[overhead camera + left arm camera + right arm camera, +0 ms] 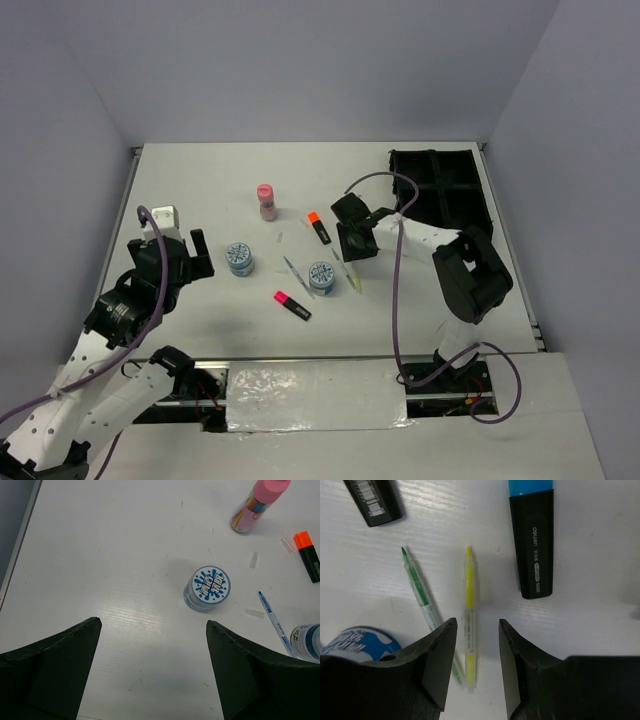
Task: Sort the stationery into containers
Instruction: Pick up the pen from the center of the board.
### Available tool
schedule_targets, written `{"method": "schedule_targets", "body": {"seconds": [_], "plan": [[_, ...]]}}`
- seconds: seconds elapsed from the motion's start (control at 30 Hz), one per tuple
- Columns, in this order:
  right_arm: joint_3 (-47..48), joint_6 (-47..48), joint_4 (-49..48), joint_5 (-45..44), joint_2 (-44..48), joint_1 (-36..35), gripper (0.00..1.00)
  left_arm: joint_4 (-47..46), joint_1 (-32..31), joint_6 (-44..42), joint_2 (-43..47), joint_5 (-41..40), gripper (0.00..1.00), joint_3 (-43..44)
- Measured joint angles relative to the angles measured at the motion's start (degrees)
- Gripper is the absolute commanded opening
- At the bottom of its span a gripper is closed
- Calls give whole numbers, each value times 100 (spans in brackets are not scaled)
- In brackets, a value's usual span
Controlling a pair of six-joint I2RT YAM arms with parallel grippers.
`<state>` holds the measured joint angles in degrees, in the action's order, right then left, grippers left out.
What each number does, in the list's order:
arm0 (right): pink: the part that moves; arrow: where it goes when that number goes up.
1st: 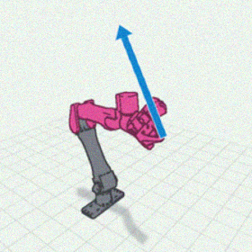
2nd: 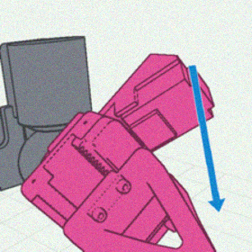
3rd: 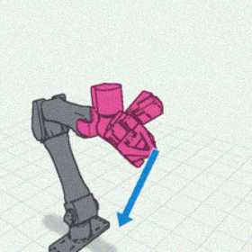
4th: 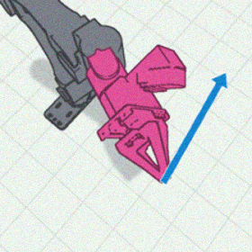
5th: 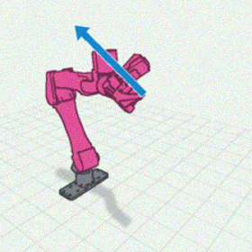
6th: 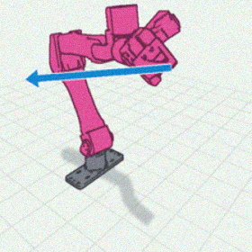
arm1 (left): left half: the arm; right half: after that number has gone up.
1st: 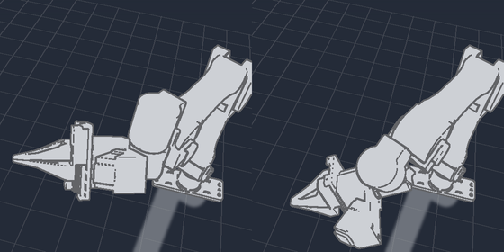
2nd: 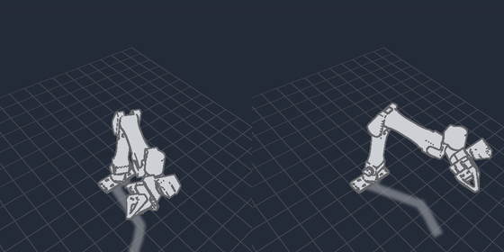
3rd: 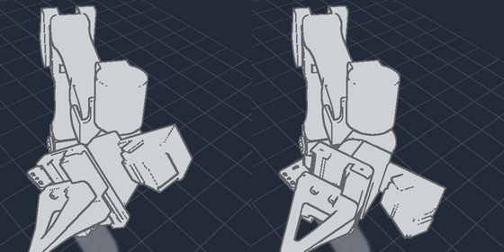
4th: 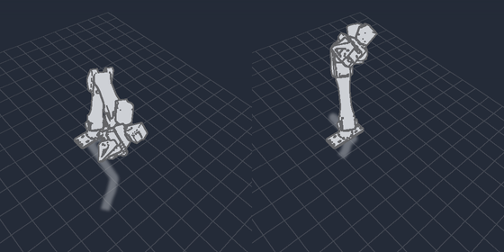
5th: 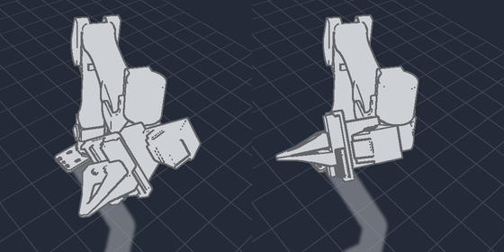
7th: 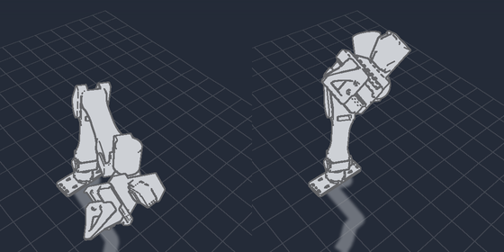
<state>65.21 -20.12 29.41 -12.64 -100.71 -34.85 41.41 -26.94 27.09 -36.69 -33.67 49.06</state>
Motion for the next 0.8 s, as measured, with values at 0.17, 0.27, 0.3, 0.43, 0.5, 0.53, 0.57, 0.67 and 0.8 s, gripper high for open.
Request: {"method": "schedule_targets", "body": {"seconds": [0.17, 0.27, 0.3, 0.43, 0.5, 0.53, 0.57, 0.67, 0.8], "plan": [[-50, -15, -249, 7, -367, 0, 34, 0, 0, -2, 26, 35, 99, 0], [-50, -39, -407, 50, -417, 0, 16, -2, 0, -4, 46, 52, 99, 0], [-50, -46, -452, 72, -428, 0, 10, -2, 0, -7, 50, 57, 99, 0], [-87, -109, -514, 28, -404, 0, 0, 28, 0, -11, -37, 144, 99, 63], [-188, -149, -577, 17, -310, 0, 0, 50, 0, 7, -258, 308, 99, 278], [-245, -162, -577, 15, -249, 0, 0, 50, 0, 22, -463, 426, 99, 459], [-306, -175, -546, 0, -166, 0, 0, 33, -7, 39, -697, 540, 99, 669], [-374, -192, -170, -74, 269, 0, 0, -151, -111, 157, -1644, 841, 99, 1384], [-310, -164, 210, -234, 1360, 0, 0, -586, -431, 278, -2931, 1150, 98, 1982]]}}
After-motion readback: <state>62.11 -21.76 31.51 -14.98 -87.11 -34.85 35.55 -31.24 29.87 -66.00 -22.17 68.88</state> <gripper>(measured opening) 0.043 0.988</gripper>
